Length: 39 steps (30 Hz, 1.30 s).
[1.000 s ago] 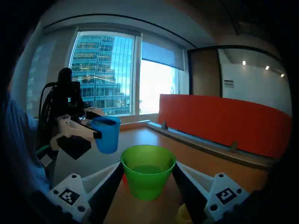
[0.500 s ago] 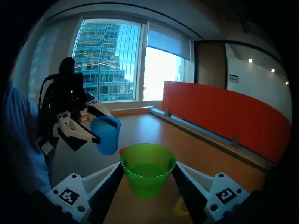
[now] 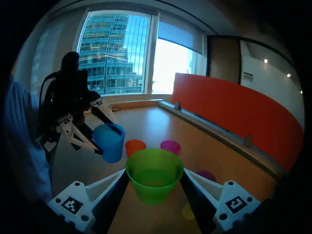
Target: Pour water
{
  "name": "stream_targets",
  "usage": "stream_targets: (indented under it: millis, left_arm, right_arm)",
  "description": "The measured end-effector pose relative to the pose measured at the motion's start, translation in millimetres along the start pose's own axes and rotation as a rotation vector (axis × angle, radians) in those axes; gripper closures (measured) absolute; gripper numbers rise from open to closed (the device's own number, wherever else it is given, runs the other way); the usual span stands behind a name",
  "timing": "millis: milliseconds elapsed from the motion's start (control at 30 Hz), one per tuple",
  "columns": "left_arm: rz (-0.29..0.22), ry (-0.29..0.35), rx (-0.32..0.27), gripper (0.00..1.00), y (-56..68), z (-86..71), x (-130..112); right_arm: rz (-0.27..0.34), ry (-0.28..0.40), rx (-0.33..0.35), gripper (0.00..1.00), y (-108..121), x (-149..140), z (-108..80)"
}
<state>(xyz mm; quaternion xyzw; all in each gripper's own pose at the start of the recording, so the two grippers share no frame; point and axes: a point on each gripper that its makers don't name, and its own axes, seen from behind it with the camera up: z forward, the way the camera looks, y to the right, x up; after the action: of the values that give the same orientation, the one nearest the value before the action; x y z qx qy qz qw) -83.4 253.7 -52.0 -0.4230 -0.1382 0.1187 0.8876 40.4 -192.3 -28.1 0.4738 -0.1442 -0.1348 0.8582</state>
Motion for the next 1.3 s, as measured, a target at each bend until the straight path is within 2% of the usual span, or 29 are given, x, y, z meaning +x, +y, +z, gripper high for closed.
stream_targets:
  millis: [400,900,1300]
  left_arm:
    - [0.031,-0.072,-0.025,0.12,9.5,8.3,-36.0]
    - [0.017,-0.127,-0.058,0.12,21.4,18.4,-71.2]
    - [0.008,-0.154,-0.057,0.12,20.1,21.1,-93.1]
  right_arm:
    - [-0.01,-0.064,0.008,0.09,-1.1,-24.2,9.5]
    - [-0.001,-0.126,0.019,0.09,-4.1,-56.1,18.9]
    - [0.003,-0.167,0.017,0.09,-6.0,-79.3,25.7]
